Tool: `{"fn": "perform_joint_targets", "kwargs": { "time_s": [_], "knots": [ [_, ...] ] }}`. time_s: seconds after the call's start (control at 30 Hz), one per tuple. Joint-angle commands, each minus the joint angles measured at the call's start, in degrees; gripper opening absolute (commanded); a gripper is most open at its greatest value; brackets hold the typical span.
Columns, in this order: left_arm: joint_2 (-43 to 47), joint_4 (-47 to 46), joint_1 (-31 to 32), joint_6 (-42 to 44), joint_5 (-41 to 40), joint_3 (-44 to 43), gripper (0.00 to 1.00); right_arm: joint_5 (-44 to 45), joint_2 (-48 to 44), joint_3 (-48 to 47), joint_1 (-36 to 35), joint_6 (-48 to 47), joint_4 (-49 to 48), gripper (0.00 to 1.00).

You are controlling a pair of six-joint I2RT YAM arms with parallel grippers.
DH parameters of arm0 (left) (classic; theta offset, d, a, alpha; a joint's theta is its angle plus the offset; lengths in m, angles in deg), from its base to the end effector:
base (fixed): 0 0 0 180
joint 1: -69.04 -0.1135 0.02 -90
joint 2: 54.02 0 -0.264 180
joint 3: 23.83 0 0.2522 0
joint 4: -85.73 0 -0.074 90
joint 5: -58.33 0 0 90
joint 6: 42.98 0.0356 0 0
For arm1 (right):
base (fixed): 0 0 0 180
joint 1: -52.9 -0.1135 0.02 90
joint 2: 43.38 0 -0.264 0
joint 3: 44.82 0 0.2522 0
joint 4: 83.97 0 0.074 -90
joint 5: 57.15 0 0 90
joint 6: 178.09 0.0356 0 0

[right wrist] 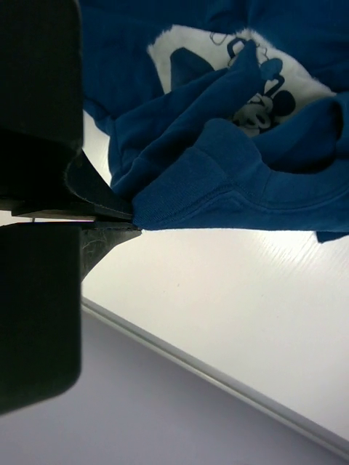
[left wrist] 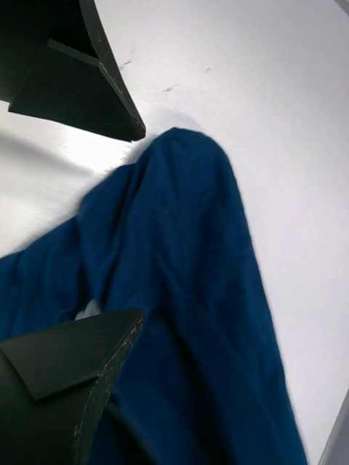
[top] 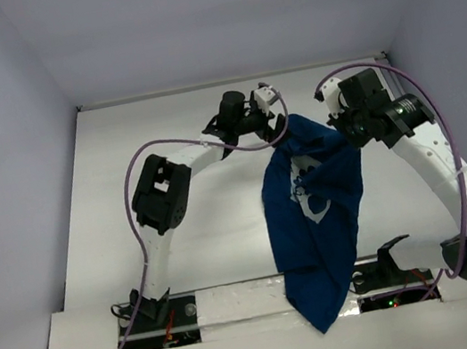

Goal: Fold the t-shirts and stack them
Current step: Flatten out the tshirt

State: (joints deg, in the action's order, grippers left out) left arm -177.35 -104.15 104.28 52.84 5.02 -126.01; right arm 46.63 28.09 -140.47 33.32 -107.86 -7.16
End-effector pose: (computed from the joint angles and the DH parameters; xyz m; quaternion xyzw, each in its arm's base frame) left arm 0.3968 -0.3064 0.2230 0.4443 0.6172 -0.3882 0.5205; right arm 0.2215 0.0698 0.3808 -0.2804 0.8985 -0.1142 0.3179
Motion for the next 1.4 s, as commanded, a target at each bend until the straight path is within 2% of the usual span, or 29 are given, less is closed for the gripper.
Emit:
{"fn": "perform_joint_targets", "kwargs": {
  "time_s": [0.0, 0.1, 0.2, 0.4, 0.57, 0.73, 0.9, 1.03, 1.13, 1.23, 1.27, 1.33, 1.37],
  "knots": [
    [-3.84, 7.16, 0.97, 3.05, -0.13, -9.38, 0.99, -3.15, -1.59, -0.64, -0.03, -0.45, 0.15, 0.00],
    [-5.08, 7.47, 2.10, 2.26, -0.65, -12.04, 0.99, -3.67, -2.03, -0.73, 0.50, -0.45, 0.32, 0.00],
    [-3.85, 10.17, 4.74, 5.85, -6.35, -11.69, 0.99, -3.76, -2.29, -1.26, 0.50, -0.53, 0.32, 0.00],
    [3.09, 8.08, 4.75, 8.50, -4.09, 1.21, 0.99, -3.41, -1.50, -2.14, 0.50, -0.44, -0.03, 0.00],
    [4.76, 9.75, 4.75, 7.19, -2.23, 3.69, 0.99, -4.11, -1.24, -2.84, 0.50, -0.45, -0.12, 0.00],
    [8.98, 6.77, 4.14, 9.73, -10.05, 7.03, 0.99, -5.08, -1.59, -1.35, 0.50, -0.18, -0.73, 0.00],
    [5.22, 15.53, 4.13, 11.23, -7.95, -0.16, 0.99, -4.99, -2.90, -1.52, 0.50, -0.18, -0.29, 0.00],
    [3.27, 12.57, 4.13, 10.60, -12.33, -2.54, 0.99, -5.60, -3.96, -2.75, 0.50, -0.01, 0.85, 0.00],
    [0.55, 16.85, 4.13, 13.85, -12.60, -6.66, 0.96, -5.26, -4.75, -3.54, 0.50, -0.01, 1.46, 0.00],
    [-1.04, 23.54, 5.53, 23.15, -15.31, -10.80, 0.92, -6.04, -5.02, -4.94, 0.50, 0.17, 2.43, 0.00],
    [-0.86, 23.55, 5.54, 28.49, -17.33, -9.15, 0.92, -6.22, -5.45, -5.21, 0.50, 0.17, 2.52, 0.00],
    [1.41, 21.19, 5.54, 33.26, -20.85, -5.55, 0.95, -6.48, -5.72, -5.13, 0.50, 0.26, 2.70, 0.00],
    [2.90, 19.96, 5.54, 39.29, -21.39, -1.44, 0.96, -6.57, -5.98, -5.04, 0.50, 0.26, 2.70, 0.00]
  ]
}}
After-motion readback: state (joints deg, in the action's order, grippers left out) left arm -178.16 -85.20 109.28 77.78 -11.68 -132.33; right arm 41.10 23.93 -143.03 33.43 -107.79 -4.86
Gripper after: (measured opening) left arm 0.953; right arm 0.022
